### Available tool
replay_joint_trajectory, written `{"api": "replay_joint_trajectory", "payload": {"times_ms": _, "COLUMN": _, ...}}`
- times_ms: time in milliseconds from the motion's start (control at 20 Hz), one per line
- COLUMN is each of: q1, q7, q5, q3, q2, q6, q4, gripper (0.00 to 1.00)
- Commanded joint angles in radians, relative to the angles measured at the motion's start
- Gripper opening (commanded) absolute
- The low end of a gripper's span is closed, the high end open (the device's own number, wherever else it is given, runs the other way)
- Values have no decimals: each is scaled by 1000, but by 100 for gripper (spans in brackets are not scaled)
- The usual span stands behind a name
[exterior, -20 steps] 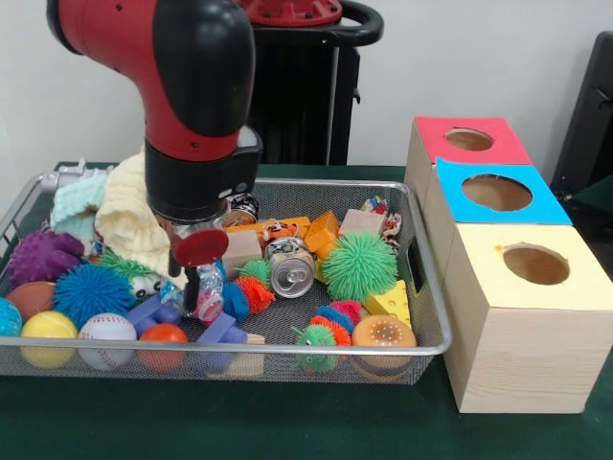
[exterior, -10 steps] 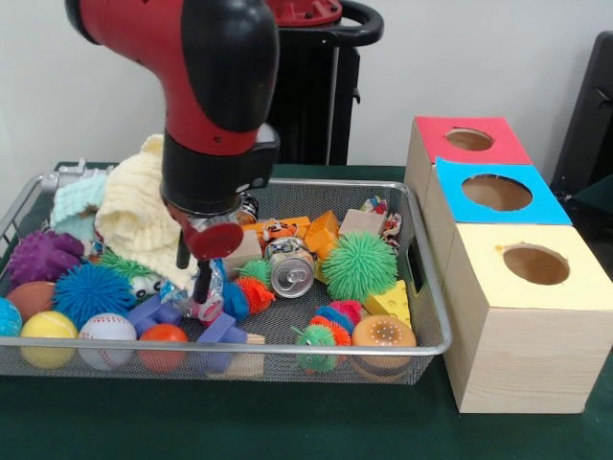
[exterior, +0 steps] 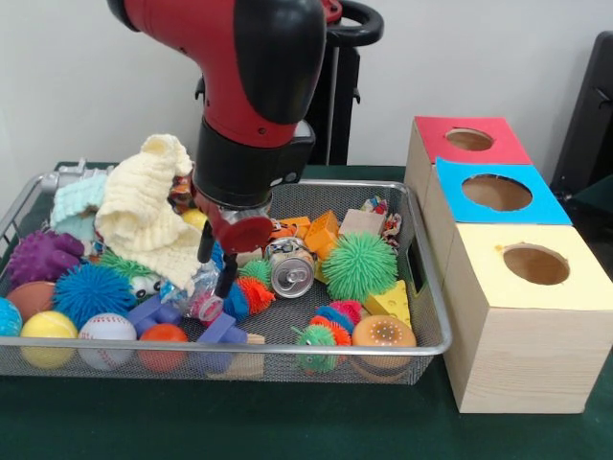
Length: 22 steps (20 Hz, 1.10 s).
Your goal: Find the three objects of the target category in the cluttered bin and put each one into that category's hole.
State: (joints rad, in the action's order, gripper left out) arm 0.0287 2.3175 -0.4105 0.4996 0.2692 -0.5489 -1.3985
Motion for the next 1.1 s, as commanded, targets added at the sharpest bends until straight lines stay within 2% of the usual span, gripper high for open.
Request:
{"api": "replay_joint_trajectory", "payload": {"times_ms": 50, "q1": -26, "q7": 399, "q5": -91, "q3": 30, "q2": -106, "q6": -61, "q4": -14, "gripper": 100}}
{"api": "replay_joint_trajectory", "payload": {"times_ms": 200, "q1": -46, "q7": 478, "q5": -142, "q3": 52, "q2": -136, "q6": -31, "q4": -14, "gripper": 100}}
{"api": "replay_joint_trajectory", "payload": {"times_ms": 350, "q1": -82, "q7": 599, "q5": -167, "q3": 151, "q2": -184, "q6": -121, "q4": 23, "gripper": 100}}
{"api": "replay_joint_trajectory", "payload": {"times_ms": 400, "q1": -86, "q7": 628, "q5": -182, "q3": 160, "q2": -189, "q6": -133, "q4": 22, "gripper": 100}}
{"api": "replay_joint_trajectory", "payload": {"times_ms": 450, "q1": -78, "q7": 699, "q5": -237, "q3": 143, "q2": -183, "q6": -117, "q4": 10, "gripper": 100}}
{"api": "replay_joint_trajectory", "payload": {"times_ms": 500, "q1": -83, "q7": 731, "q5": -260, "q3": 141, "q2": -186, "q6": -104, "q4": 6, "gripper": 100}}
{"api": "replay_joint_trajectory", "payload": {"times_ms": 600, "q1": -85, "q7": 802, "q5": -290, "q3": 168, "q2": -213, "q6": -132, "q4": 34, "gripper": 100}}
{"api": "replay_joint_trajectory", "payload": {"times_ms": 900, "q1": -81, "q7": 1011, "q5": -383, "q3": 167, "q2": -280, "q6": -157, "q4": 113, "gripper": 100}}
{"api": "replay_joint_trajectory", "payload": {"times_ms": 1100, "q1": -96, "q7": 1240, "q5": -433, "q3": 230, "q2": -350, "q6": -233, "q4": 204, "gripper": 100}}
